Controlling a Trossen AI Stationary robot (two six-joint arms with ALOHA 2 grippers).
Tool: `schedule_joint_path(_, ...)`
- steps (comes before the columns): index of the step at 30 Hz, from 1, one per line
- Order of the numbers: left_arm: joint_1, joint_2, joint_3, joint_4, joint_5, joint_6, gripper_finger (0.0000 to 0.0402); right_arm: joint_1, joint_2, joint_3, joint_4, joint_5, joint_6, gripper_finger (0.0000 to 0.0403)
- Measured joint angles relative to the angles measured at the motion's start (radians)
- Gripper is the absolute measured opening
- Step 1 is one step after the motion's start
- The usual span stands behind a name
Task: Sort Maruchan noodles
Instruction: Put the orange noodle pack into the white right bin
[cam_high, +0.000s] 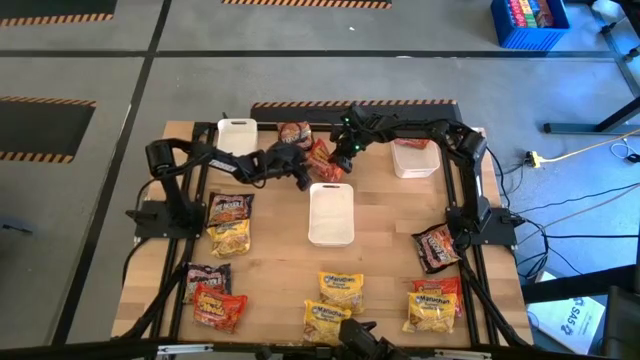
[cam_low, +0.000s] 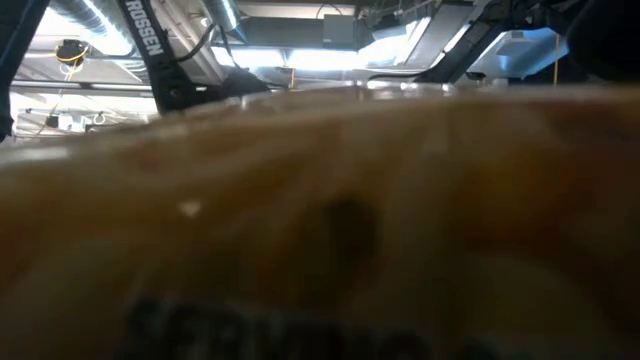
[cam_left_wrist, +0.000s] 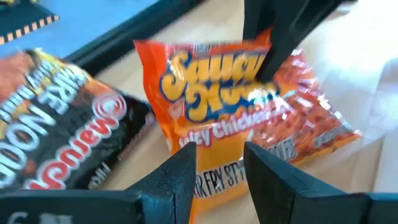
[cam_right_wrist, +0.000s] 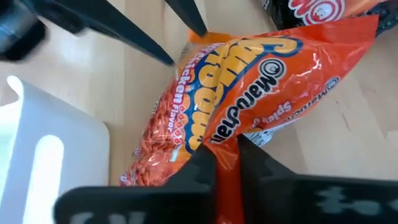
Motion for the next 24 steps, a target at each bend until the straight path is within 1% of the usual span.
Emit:
schedule_joint_path(7, -0.006, -0.1, 0.0, -0.089, -0.001, 0.001, 0.0128, 0.001, -0.045, -0.002, -0.047, 0.101, -0.047, 0.0004)
schedule_joint_path(10, -0.019, -0.144, 0.0, -0.145, -0.006, 0.001, 0.0128, 0.0, -0.096, -0.002, -0.085, 0.152, -0.089, 0.0)
schedule_joint_path(14, -0.045, -0.195, 0.0, -0.182, -0.022, 0.001, 0.0128, -0.001, -0.162, -0.002, -0.148, 0.195, -0.135, 0.0001)
schedule_joint_path(19, -0.08, -0.242, 0.0, -0.222, -0.032, 0.0, 0.0128, -0.001, -0.253, -0.002, -0.195, 0.206, -0.181, 0.0001)
schedule_joint_path(24, -0.129, -0.265, 0.0, -0.242, -0.048, 0.0, 0.0128, 0.0, -0.349, -0.002, -0.292, 0.264, -0.227, 0.0001)
